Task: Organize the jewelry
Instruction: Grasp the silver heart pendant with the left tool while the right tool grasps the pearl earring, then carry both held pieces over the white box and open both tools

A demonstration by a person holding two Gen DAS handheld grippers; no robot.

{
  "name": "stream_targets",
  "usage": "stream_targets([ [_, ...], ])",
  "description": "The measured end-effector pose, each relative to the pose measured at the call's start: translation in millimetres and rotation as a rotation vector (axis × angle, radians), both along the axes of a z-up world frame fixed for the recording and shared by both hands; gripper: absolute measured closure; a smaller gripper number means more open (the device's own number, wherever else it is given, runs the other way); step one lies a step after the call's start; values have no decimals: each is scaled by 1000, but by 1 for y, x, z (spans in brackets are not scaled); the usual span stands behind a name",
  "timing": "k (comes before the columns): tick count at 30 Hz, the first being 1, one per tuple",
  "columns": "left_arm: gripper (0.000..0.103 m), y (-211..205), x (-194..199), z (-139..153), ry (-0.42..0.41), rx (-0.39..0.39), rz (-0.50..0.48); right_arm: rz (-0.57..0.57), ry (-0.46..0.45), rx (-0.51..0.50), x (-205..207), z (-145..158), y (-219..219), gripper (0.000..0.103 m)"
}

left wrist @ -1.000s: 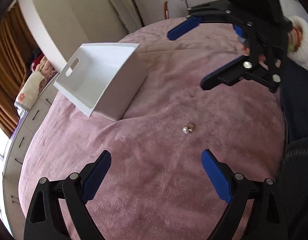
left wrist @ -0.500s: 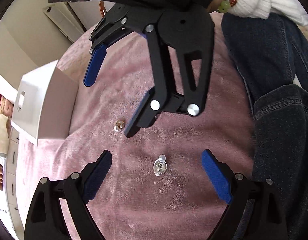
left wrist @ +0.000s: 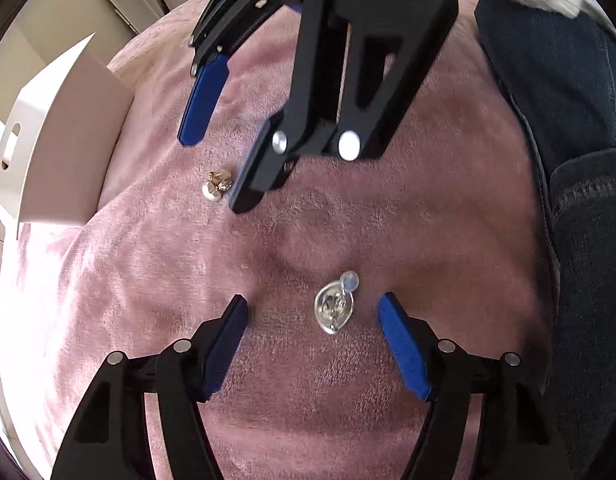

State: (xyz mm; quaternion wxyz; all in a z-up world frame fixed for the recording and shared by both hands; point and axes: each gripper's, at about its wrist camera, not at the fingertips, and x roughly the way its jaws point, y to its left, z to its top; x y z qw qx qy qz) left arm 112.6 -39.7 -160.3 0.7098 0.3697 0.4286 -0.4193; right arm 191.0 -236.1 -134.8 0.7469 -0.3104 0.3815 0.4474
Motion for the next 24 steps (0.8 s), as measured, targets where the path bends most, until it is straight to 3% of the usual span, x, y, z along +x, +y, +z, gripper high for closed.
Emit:
stream_targets([
  [6,36,-6,8,-5,23,-31,8,1,55,-15,7,-12,7,61],
  [11,80,1,27,0,41,-92,51,-23,129,30,17,-13,1,82],
  [13,80,5,33,0,59,-106,62,-21,135,38,17,-13,-1,88],
  [17,80,10,39,1,27,-97,50,-11,114,32,11,-10,0,89],
  [20,80,8,27,8,-32,-80,82,-10,99,41,9,-5,-2,89],
  [24,80,13,29,34,-94,-139,121,-20,82,85,7,12,-11,89],
])
